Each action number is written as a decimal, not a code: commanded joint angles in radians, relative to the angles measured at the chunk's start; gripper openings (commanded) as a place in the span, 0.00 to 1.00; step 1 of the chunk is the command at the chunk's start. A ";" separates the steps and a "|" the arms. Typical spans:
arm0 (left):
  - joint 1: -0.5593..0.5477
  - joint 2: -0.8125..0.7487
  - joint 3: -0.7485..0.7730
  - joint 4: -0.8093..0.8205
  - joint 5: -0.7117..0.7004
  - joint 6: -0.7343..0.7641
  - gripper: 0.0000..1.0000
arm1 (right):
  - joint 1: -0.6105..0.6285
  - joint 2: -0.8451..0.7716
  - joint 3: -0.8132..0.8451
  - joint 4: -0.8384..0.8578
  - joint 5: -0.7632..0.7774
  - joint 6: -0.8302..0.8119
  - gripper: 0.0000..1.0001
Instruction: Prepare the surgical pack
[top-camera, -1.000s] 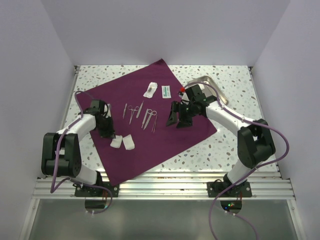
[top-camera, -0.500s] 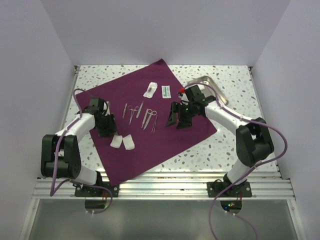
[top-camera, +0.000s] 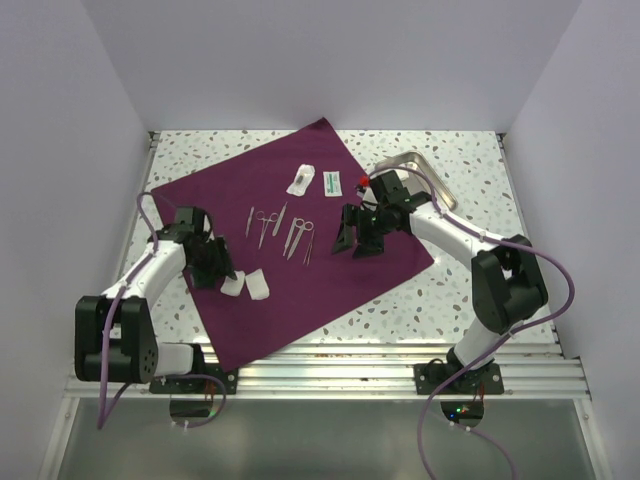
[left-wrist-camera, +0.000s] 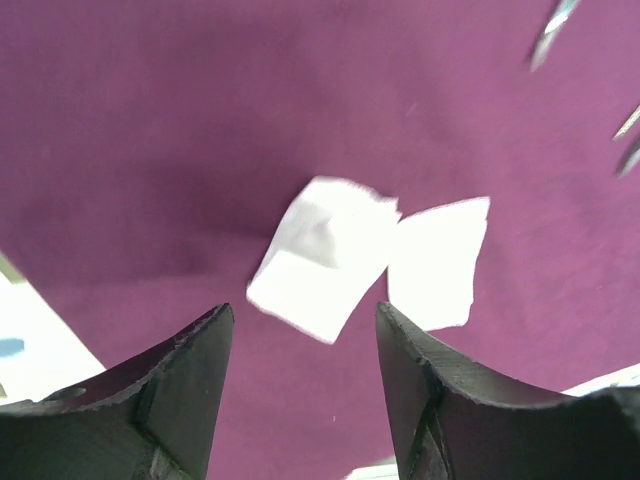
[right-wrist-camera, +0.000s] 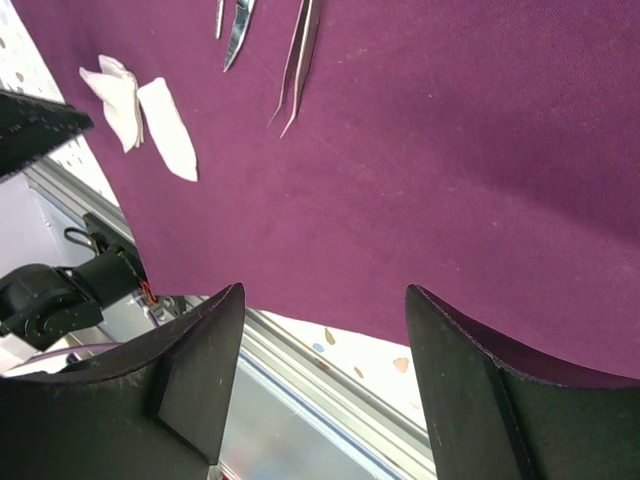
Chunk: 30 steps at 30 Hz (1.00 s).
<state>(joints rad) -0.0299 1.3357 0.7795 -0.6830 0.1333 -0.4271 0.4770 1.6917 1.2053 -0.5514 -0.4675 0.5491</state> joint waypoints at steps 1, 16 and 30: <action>-0.001 -0.040 -0.014 -0.047 -0.009 -0.110 0.62 | 0.005 -0.009 -0.012 0.025 -0.033 -0.005 0.69; 0.013 0.010 -0.043 0.004 -0.040 -0.185 0.44 | 0.005 -0.012 -0.012 0.021 -0.031 -0.011 0.69; 0.022 0.103 -0.003 0.053 -0.057 -0.177 0.40 | 0.005 -0.006 -0.004 0.016 -0.026 -0.015 0.70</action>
<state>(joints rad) -0.0135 1.4166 0.7296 -0.6857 0.0864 -0.5915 0.4778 1.6917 1.1923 -0.5518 -0.4679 0.5488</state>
